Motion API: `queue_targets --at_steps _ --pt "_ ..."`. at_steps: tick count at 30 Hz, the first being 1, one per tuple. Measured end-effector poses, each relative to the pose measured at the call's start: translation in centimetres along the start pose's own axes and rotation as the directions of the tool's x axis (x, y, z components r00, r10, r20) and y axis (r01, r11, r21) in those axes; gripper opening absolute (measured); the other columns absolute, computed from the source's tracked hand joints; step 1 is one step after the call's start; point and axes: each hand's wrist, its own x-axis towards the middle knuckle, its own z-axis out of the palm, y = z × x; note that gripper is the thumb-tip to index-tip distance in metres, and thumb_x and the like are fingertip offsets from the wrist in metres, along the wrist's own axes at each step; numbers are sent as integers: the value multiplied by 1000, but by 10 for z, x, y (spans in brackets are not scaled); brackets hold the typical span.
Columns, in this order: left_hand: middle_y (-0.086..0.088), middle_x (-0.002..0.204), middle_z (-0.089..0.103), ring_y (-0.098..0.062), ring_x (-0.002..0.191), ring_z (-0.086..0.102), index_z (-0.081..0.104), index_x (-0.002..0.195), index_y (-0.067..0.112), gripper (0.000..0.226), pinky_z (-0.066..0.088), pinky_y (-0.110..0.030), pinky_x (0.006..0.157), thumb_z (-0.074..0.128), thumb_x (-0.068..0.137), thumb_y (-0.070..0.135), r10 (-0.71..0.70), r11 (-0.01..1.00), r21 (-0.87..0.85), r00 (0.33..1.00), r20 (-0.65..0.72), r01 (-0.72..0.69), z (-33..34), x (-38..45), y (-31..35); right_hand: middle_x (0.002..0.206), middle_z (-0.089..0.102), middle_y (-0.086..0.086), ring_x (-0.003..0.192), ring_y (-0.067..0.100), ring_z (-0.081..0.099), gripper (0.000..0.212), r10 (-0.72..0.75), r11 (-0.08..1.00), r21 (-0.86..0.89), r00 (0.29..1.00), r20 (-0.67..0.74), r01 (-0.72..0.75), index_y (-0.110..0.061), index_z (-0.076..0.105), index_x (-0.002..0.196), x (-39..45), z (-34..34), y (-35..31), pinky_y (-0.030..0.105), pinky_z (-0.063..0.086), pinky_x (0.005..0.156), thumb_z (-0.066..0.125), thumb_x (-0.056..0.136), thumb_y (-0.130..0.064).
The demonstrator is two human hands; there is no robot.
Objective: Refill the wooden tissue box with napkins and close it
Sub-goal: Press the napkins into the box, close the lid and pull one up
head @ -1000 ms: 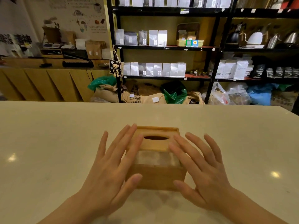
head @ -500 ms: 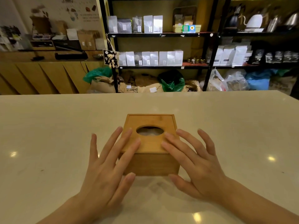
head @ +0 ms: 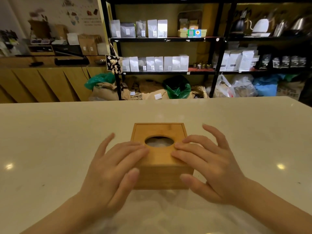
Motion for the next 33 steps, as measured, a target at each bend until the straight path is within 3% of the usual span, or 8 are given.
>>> queue_targets --at_steps 5,7,10,12,15,18,22,33 --pt "7 80 74 -8 77 62 69 77 23 52 44 -30 77 26 92 48 -85 986 -136 994 66 93 -24 46 -5 75 66 -10 75 8 55 44 74 968 200 937 342 -149 -24 69 83 50 -25 5 32 36 92 31 91 -45" --pt "13 84 72 -6 83 60 70 82 28 39 47 -24 66 36 86 46 -100 984 -142 994 47 105 -23 57 -9 85 68 -11 84 7 53 38 139 942 221 893 429 -252 -28 68 95 66 -26 8 29 38 86 35 89 -46" --pt "25 110 55 11 114 39 65 103 36 37 32 -14 93 41 80 52 -108 988 -110 993 38 112 -11 63 -22 119 60 -10 116 8 41 27 162 951 159 865 475 -266 -32 66 106 80 -17 17 32 36 99 45 91 -39" --pt "34 132 33 17 130 13 47 116 53 46 13 -17 106 38 72 67 -158 978 -114 978 139 174 -3 61 -30 142 42 -12 133 7 21 24 138 955 144 822 552 -258 -35 67 108 86 -11 20 31 21 110 50 90 -37" --pt "38 142 -7 14 132 -22 16 124 63 69 -7 -32 112 24 60 85 -228 962 -75 919 322 264 3 57 -38 154 20 -14 140 6 0 24 83 961 150 758 647 -234 -36 69 105 96 -5 21 29 5 112 54 88 -38" --pt "30 143 -28 8 127 -39 -6 126 61 89 -22 -36 109 7 45 95 -273 955 24 846 457 295 3 56 -40 157 13 -10 142 11 -8 25 30 982 109 694 720 -155 -36 68 106 106 1 18 36 -3 114 52 88 -40" --pt "30 141 -27 5 129 -37 -13 117 66 88 -23 -40 109 7 37 97 -314 923 -10 767 560 385 3 56 -40 158 11 -7 143 16 -11 26 -2 996 60 643 766 -69 -33 71 99 116 12 12 41 -11 114 49 88 -42" --pt "30 145 -20 11 127 -29 -14 112 67 88 -20 -39 110 20 36 95 -316 902 -68 760 568 426 6 55 -39 157 13 -11 143 17 -11 19 29 999 0 659 752 -44 -31 74 87 119 18 6 41 -17 112 56 85 -37"
